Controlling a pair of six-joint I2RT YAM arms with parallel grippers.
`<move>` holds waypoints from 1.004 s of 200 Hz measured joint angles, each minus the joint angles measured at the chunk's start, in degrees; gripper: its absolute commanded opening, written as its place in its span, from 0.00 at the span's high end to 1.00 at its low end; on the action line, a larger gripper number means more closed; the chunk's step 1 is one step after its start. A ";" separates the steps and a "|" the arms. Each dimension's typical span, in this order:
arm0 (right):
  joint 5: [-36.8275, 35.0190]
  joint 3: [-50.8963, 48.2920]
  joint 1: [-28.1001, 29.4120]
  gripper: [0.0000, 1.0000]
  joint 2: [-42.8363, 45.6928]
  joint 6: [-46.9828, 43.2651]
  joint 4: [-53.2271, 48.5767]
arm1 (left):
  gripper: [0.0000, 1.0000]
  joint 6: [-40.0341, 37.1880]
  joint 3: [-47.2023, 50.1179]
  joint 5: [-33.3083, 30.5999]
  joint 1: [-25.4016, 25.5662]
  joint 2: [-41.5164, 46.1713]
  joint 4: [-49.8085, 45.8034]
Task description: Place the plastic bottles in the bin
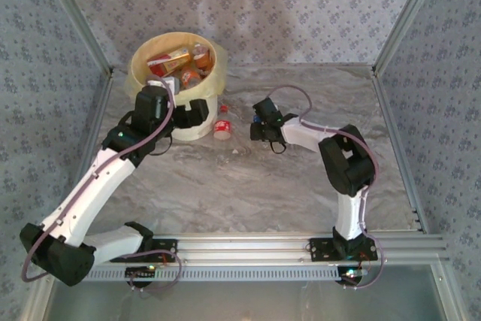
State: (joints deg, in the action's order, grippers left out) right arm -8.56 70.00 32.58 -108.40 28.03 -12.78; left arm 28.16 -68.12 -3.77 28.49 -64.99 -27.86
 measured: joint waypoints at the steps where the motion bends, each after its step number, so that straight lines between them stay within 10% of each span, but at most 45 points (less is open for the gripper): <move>1: 0.00 -0.37 -0.04 0.49 0.37 0.00 0.33 | 0.02 0.00 0.00 0.07 0.00 -0.02 0.04; 125: 13.62 -19.71 -0.72 0.55 30.97 -2.43 22.51 | 0.02 10.49 -0.59 26.99 0.22 -13.03 19.15; 201: 24.20 -19.74 1.92 0.54 35.56 -4.39 23.28 | 0.02 10.84 -9.18 30.03 6.97 -22.75 20.35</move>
State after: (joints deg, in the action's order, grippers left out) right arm 15.64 50.26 34.50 -72.84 23.64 10.50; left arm 39.00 -77.30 26.26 35.46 -87.74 -7.51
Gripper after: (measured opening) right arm 0.574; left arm 0.979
